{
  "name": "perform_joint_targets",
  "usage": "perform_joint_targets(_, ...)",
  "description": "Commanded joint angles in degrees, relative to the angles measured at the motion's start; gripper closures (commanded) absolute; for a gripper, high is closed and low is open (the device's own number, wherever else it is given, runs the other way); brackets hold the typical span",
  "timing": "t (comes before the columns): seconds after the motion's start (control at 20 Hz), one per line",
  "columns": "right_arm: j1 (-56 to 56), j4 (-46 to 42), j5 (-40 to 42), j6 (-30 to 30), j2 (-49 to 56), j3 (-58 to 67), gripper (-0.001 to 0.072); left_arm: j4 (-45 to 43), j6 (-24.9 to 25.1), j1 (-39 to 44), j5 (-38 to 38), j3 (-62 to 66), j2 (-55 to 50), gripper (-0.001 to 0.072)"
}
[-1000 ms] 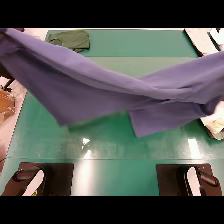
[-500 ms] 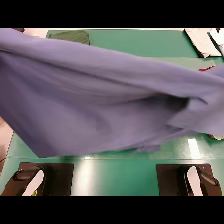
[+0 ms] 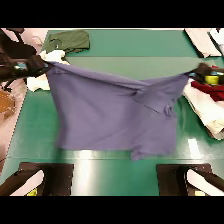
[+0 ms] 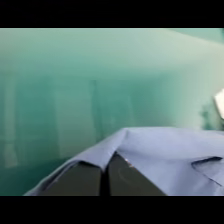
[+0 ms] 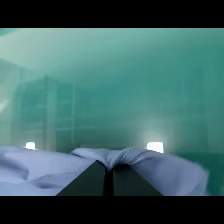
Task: Fold the shirts.
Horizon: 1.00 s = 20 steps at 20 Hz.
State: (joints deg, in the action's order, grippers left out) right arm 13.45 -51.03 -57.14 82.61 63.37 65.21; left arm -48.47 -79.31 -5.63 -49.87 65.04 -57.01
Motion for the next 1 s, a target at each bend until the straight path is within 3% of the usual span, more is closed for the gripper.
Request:
perform_joint_targets(0.0, -7.10, -1.46, 10.93, -0.61, 20.13, 7.87, 0.0689, 2.54, 5.84, 1.77, 15.15, -3.06, -9.33, 0.0685)
perform_joint_targets(0.25, -8.57, -1.75, 6.40, 2.91, 39.74, 34.40, 0.0690, 3.52, 8.00, 9.22, 27.96, -0.79, -20.31, 0.0685)
perform_joint_targets(0.4, -8.44, -7.34, -5.07, 5.60, 43.50, 41.99, 0.0689, 2.49, 7.91, 10.05, 29.64, 0.55, -23.17, 0.0685)
perform_joint_targets(0.55, -8.44, -18.93, -16.92, 6.78, 41.94, 40.00, 0.0690, -4.00, 4.35, 6.43, 24.81, 0.55, -23.15, 0.0686)
perform_joint_targets(0.65, -7.74, -22.25, -18.80, 5.97, 39.34, 35.26, 0.0689, -7.45, 1.44, 3.06, 19.78, 0.55, -23.15, 0.0685)
perform_joint_targets(0.8, -9.40, -23.04, -20.83, 2.78, 36.61, 28.04, 0.0689, -10.12, 7.63, 2.47, 10.34, 0.48, -23.15, 0.0686)
perform_joint_targets(0.95, -11.02, -24.65, -20.11, 3.10, 34.93, 21.51, 0.0689, -18.23, 3.48, 3.63, 3.45, -0.57, -23.17, 0.0686)
